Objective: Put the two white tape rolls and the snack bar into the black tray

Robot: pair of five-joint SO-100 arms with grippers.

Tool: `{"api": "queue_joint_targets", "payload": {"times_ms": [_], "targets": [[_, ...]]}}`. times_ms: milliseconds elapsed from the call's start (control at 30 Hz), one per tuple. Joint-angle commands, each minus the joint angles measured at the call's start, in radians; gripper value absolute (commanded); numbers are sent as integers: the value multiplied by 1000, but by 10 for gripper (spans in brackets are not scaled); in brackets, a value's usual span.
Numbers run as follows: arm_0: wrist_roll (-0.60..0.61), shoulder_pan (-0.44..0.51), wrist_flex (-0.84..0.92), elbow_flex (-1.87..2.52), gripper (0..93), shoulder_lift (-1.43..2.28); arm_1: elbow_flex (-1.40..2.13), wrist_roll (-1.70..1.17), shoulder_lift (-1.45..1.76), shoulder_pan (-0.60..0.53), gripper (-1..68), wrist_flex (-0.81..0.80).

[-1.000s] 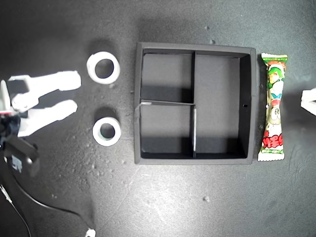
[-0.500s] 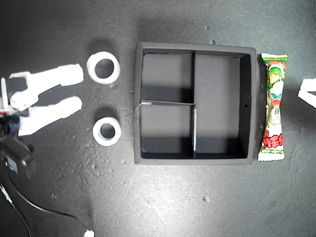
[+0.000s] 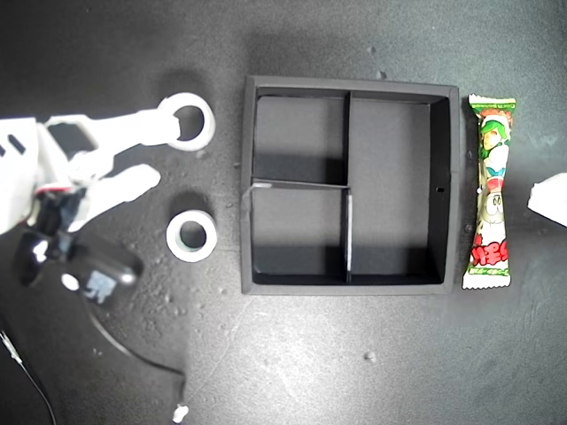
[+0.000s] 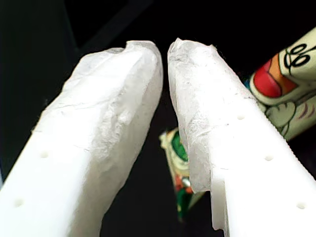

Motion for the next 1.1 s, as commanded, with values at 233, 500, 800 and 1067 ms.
{"api": "queue_joint_targets", "payload": {"times_ms": [233,500,800,1067], "targets": [[31,-41,2,-209,159,-347,-120,-92,-12,-117,111,80],[40,-72,8,-308,143,-522,-382,-164,-477,-189,164,-66],[29,-133,12,-348,30,-635,-842,-195,-1149,-196,189,293],[49,-149,84,-394,17,-543,-838,-207,-1385,-176,232,344]]}}
